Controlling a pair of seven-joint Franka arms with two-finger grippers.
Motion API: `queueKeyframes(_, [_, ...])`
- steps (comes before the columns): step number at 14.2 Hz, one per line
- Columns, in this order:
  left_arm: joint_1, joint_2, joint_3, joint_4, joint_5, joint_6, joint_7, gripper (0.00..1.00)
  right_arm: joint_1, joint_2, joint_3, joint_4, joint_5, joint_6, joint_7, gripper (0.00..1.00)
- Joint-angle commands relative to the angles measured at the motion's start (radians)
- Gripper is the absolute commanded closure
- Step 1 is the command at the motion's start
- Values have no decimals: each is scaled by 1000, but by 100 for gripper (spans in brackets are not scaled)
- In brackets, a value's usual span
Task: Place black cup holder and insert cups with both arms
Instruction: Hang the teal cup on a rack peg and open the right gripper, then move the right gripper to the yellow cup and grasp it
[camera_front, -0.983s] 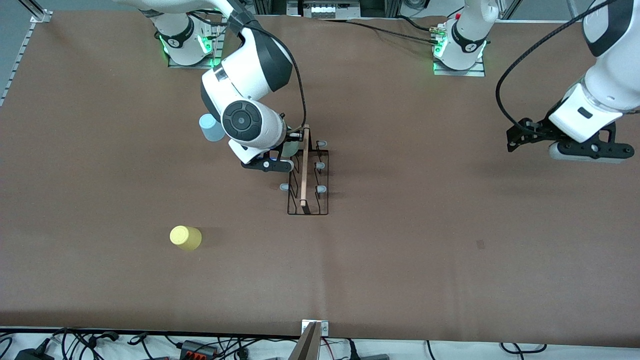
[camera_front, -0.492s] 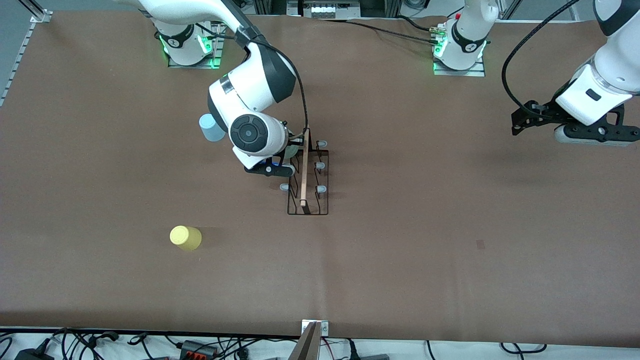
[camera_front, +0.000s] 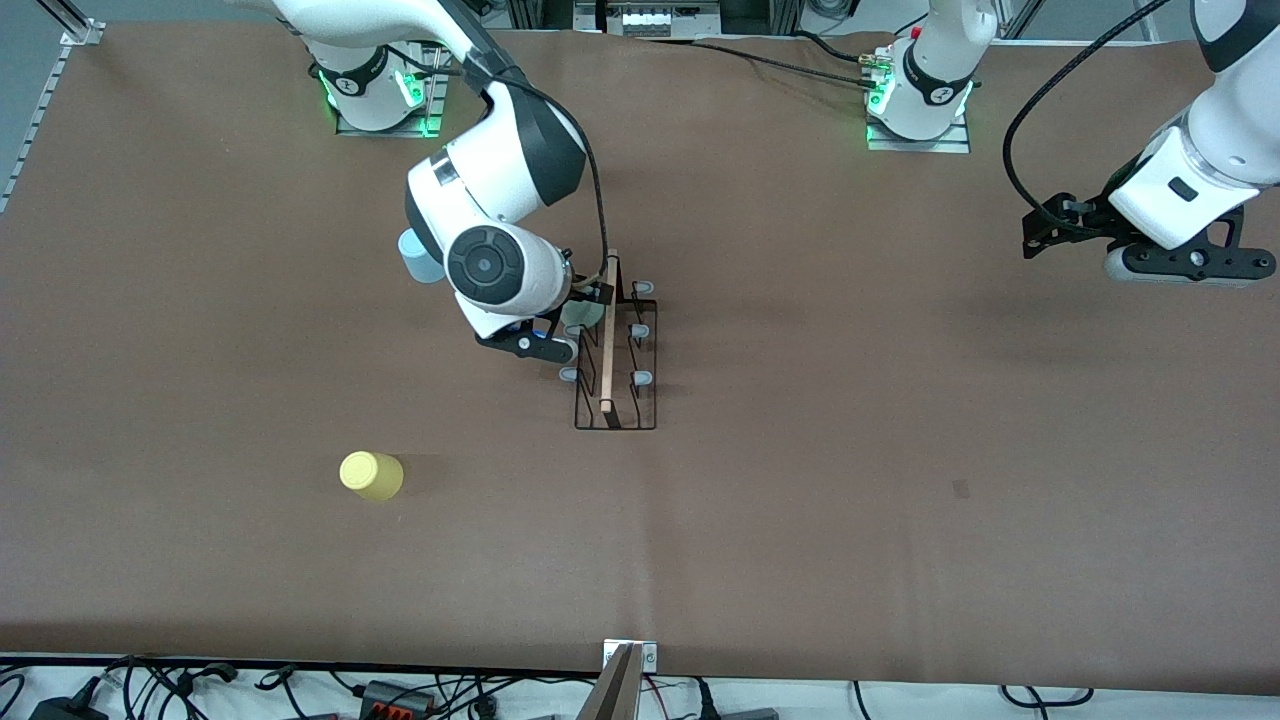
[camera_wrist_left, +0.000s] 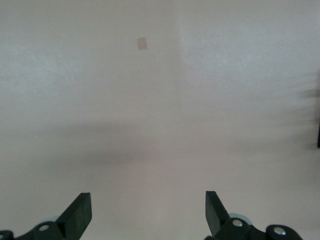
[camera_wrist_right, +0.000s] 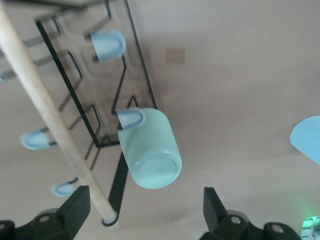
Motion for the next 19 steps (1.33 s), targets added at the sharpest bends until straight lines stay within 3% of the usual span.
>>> queueKeyframes(1, [-3,4,7,33,-17,-34,19,0,-24,-10,-104,36,-34,-6,1,0])
queueKeyframes(3, [-3,9,9,33,-17,-34,19,0,-41,36,-182,43,-100,96,-59,0])
queueKeyframes(5, [-3,9,9,34,-17,-36,20,0,-114,85,-190,43,-145,201,-212,0])
queueKeyframes(9, [-3,9,9,34,-17,-39,23,0,-225,174,-190,49,-151,393,-353,0])
queueKeyframes(19, [1,9,9,36,-17,-40,26,0,-280,301,-189,49,-157,497,-561,0])
